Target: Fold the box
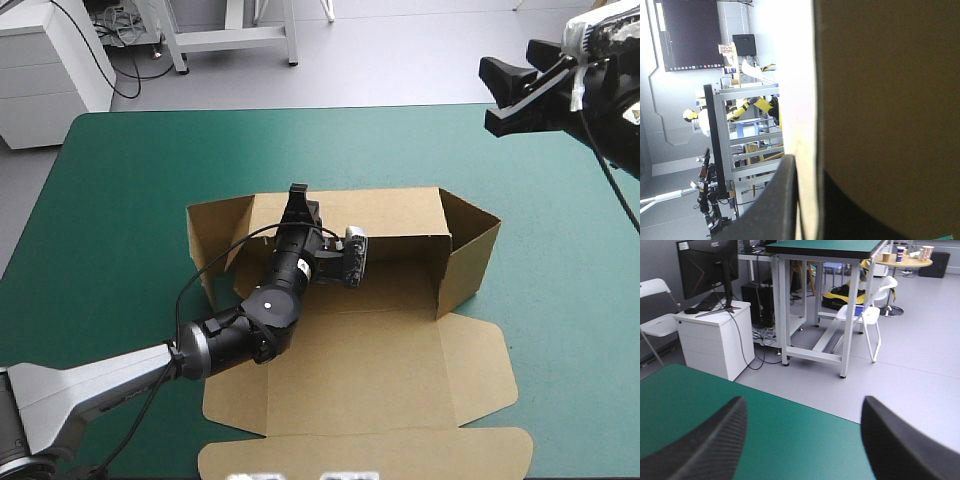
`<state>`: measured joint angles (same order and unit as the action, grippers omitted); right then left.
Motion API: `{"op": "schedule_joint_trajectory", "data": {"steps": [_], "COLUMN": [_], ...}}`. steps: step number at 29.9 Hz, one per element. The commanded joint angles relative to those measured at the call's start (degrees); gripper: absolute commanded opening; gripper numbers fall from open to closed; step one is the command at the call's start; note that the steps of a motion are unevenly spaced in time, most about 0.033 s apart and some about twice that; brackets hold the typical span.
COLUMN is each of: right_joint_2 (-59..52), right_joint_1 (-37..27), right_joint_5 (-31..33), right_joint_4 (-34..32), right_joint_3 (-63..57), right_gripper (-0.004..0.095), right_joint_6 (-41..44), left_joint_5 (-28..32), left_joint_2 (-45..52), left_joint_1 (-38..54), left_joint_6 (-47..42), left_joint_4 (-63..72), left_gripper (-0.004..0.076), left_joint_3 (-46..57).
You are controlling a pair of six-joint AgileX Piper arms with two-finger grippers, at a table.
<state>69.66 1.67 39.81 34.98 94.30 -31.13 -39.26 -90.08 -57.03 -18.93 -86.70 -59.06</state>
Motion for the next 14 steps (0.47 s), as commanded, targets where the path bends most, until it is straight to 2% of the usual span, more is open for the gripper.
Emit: {"op": "schedule_joint_trajectory", "data": {"steps": [1,7,14], "right_joint_2": [1.2,7.7,15.8], "right_joint_1": [-0.3,-0.3,-0.3], "right_joint_5": [-7.1,-10.4,-7.5], "right_joint_4": [-2.0,-4.8,-10.5], "right_joint_3": [1.7,1.7,1.8], "right_gripper": [0.0762,0.0759,0.0759], "right_joint_6": [3.6,5.9,13.8], "left_joint_5": [1.3,1.2,-0.6], "left_joint_2": [0.4,0.4,0.4], "left_joint_1": [-0.4,-0.4,-0.4], "left_joint_6": [-0.6,-0.6,-0.6], "left_joint_4": [6.5,6.5,6.5], "left_gripper": [-0.0010,-0.0010,-0.0010], "left_joint_3": [0.4,0.4,0.4]}}
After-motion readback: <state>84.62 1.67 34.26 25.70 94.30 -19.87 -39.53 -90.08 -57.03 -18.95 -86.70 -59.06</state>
